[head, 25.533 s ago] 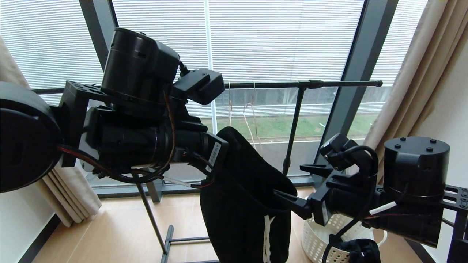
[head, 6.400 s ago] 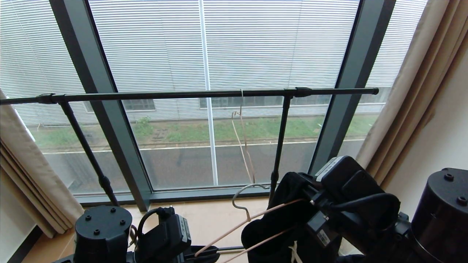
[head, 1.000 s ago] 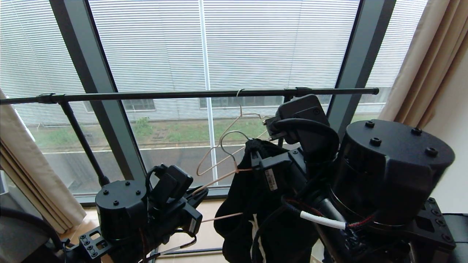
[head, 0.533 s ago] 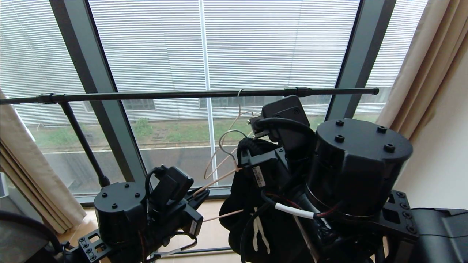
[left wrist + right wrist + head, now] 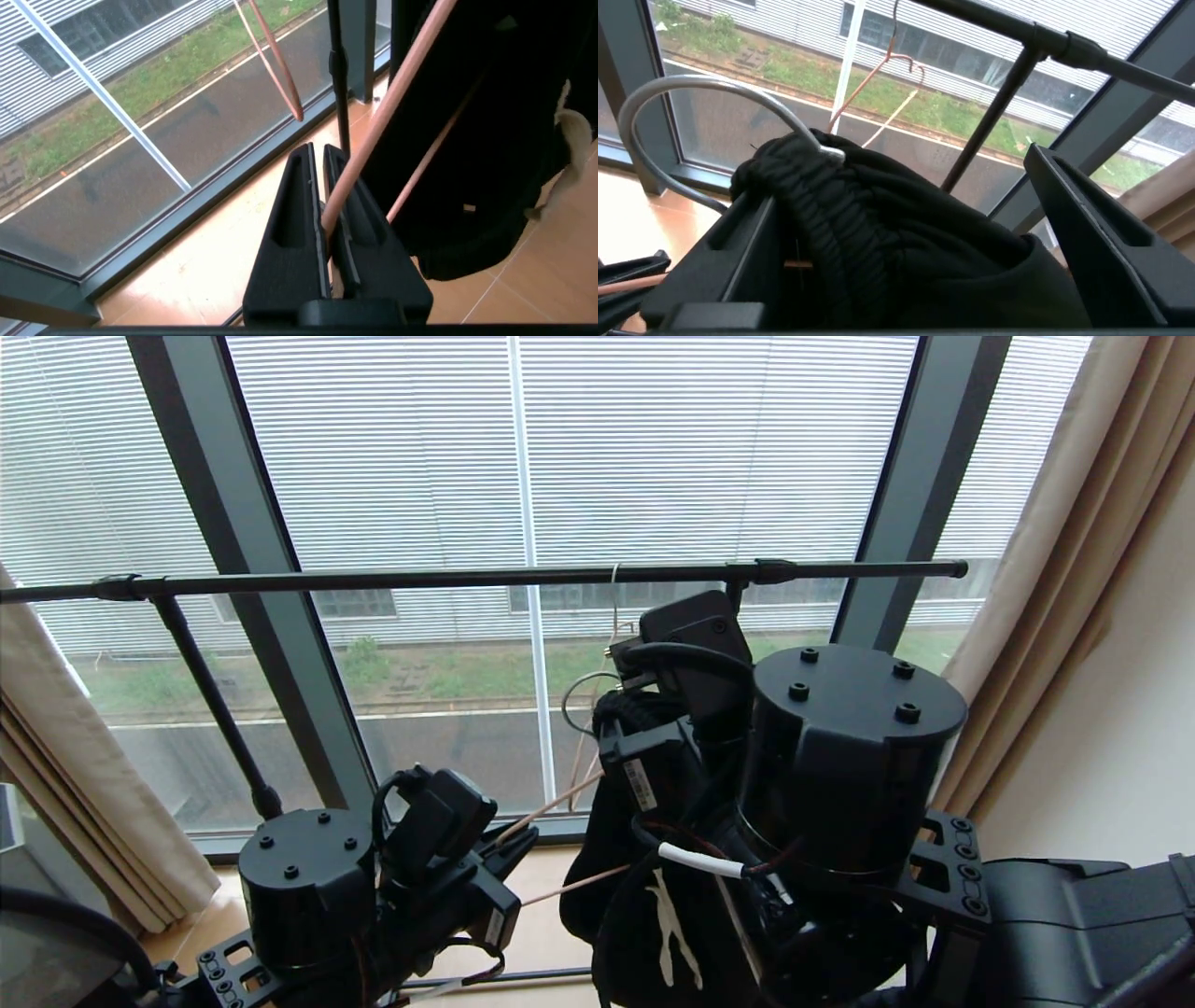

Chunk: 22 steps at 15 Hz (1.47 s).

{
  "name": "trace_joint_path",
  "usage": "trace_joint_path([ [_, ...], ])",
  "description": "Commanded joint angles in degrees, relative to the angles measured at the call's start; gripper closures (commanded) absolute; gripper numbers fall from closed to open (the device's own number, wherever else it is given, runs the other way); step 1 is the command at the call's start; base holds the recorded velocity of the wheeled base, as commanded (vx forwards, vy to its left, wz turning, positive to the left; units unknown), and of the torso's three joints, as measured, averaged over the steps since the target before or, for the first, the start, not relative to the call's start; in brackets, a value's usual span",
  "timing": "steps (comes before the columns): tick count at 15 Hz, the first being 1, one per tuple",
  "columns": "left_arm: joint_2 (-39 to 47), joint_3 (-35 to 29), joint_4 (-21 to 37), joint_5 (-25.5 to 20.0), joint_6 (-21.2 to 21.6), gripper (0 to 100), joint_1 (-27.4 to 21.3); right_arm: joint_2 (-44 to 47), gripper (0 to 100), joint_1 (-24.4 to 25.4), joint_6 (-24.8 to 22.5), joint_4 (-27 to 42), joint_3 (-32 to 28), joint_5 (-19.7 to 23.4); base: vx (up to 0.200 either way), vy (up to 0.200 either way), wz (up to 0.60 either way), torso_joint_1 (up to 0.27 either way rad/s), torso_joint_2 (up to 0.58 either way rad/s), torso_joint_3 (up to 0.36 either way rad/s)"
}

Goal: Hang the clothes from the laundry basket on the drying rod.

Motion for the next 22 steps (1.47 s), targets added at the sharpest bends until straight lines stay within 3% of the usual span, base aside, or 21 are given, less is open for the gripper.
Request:
trace_joint_path([
  [1, -0.03, 0.25, -0.03, -0.09, 0.09, 100, -0.10, 0.27, 0, -0.15, 0.06, -0.03, -0.54, 0.02, 0.000, 0.000, 0.00, 0.000, 0.00, 0.000],
  [5, 0.06, 0.78, -0.38, -0.18, 0.44, 100, -0.10, 0.35, 0, -1.47, 0.06, -0.03, -2.04, 0.02, 0.000, 0.000, 0.00, 0.000, 0.00, 0.000],
  [12, 0.06, -0.63, -1.17, 0.26, -0.27, 100, 0.34, 0.62, 0, 1.34, 0.15, -0.12, 0.34, 0.02, 0.000, 0.000, 0.00, 0.000, 0.00, 0.000],
  [22, 0.06, -1.60, -1.17, 0.35, -0.62, 100, 2.53, -1.05, 0, 0.55, 0.06, -0.12, 2.01, -0.07, 0.000, 0.000, 0.00, 0.000, 0.00, 0.000],
])
